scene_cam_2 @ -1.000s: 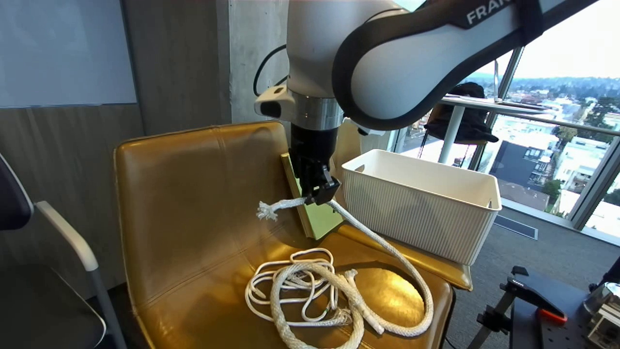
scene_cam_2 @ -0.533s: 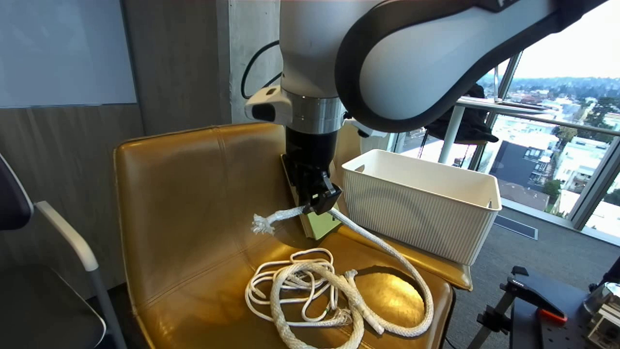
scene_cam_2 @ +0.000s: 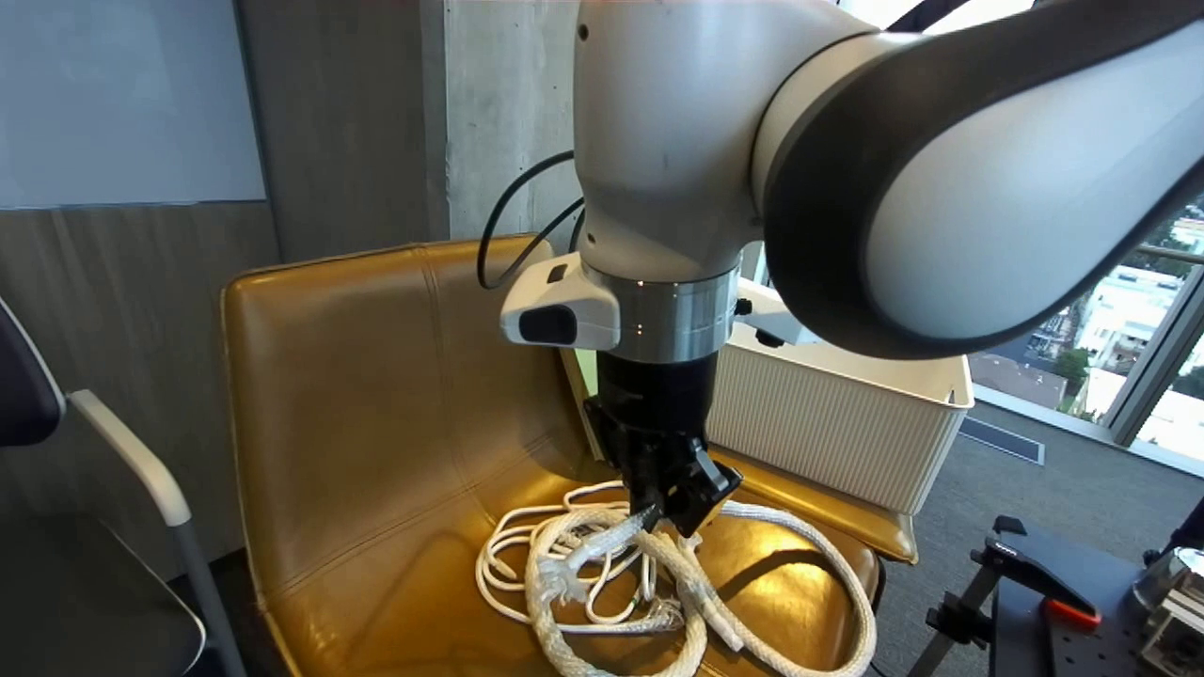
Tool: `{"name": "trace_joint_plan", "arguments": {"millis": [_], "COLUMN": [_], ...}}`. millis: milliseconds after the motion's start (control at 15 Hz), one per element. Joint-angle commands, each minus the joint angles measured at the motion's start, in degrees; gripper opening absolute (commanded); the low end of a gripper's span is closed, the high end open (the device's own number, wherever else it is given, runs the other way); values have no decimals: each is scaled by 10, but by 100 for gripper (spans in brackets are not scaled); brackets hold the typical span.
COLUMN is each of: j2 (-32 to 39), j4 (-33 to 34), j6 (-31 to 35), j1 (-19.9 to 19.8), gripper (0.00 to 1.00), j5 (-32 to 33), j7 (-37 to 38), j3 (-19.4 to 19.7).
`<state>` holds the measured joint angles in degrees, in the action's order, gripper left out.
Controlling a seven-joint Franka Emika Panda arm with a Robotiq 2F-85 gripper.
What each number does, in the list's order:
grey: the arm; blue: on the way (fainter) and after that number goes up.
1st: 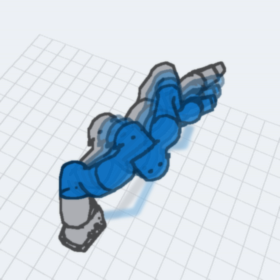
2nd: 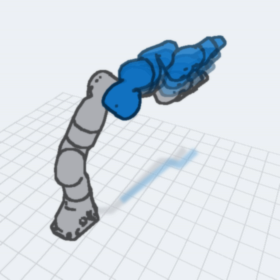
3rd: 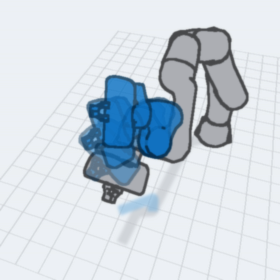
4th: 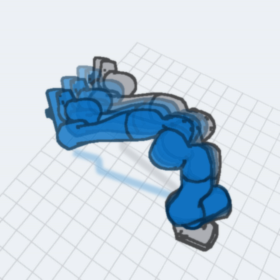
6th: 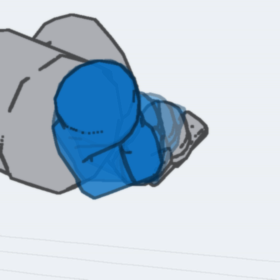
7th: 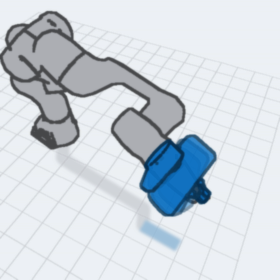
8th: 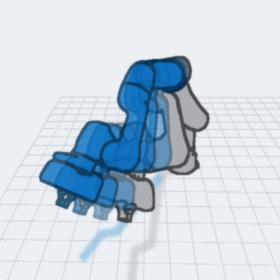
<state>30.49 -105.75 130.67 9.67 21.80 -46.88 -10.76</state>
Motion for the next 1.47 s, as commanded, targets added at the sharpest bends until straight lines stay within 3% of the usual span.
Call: {"name": "trace_joint_plan", "arguments": {"millis": [0,533,933,1400], "j2": [-28,-52,-94,-161], "j4": [-33,4,-2,52], "j6": [12,1,-5,-120], "j1": [-3,-24,-80,-123], "gripper": [47,100,100,100], "j5": [-3,-1,-34,-89], "j7": [16,42,23,44], "j3": [3,28,46,80]}}
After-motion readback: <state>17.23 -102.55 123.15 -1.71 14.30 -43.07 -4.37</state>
